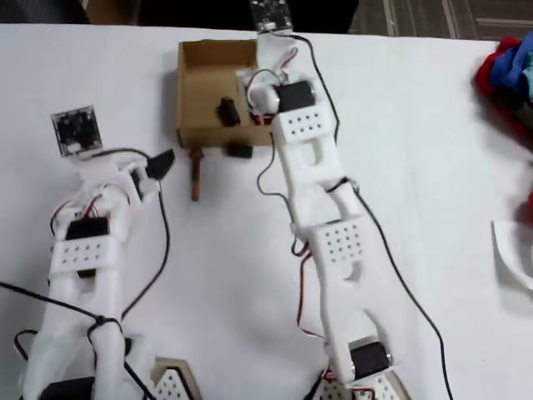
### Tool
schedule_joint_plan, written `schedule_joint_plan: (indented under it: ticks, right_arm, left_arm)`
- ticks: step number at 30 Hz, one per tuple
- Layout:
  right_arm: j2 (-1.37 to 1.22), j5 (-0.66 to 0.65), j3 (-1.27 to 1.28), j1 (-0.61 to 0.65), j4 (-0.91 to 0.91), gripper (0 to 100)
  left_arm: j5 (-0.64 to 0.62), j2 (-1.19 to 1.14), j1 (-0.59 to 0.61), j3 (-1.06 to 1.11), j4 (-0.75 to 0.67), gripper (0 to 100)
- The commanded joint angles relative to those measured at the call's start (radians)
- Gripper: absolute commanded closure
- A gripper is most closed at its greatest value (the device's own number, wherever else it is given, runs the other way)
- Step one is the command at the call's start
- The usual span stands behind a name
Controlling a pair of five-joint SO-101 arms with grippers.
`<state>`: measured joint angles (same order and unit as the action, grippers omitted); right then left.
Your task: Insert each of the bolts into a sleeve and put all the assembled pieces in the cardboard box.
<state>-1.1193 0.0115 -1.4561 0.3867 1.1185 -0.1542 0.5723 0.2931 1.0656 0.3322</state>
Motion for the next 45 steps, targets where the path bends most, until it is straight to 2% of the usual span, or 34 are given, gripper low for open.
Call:
schedule_joint_plan:
  ticks: [1,6,18,36,41,45]
  right_arm:
    - [-0.024,0.009,-0.106,0.024,-0.077,97.8]
    - [-0.028,0.011,-0.023,0.024,-0.125,97.8]
    - [-0.035,0.011,0.161,0.021,-0.295,97.8]
    - [-0.036,0.005,0.226,0.016,-0.311,97.4]
    - [-0.036,0.008,0.226,0.018,-0.28,89.6]
    - [-0.035,0.005,0.216,0.018,-0.278,90.2]
  left_arm:
    - [0.014,0.031,0.006,0.047,-0.112,60]
    - [0.014,0.031,0.005,0.105,-0.199,60]
    - [0.014,0.029,0.005,0.108,-0.201,60]
    - [0.015,0.029,0.005,0.11,-0.201,60]
    - [0.015,0.029,0.005,0.11,-0.201,60]
    - [0.015,0.029,0.005,0.11,-0.201,60]
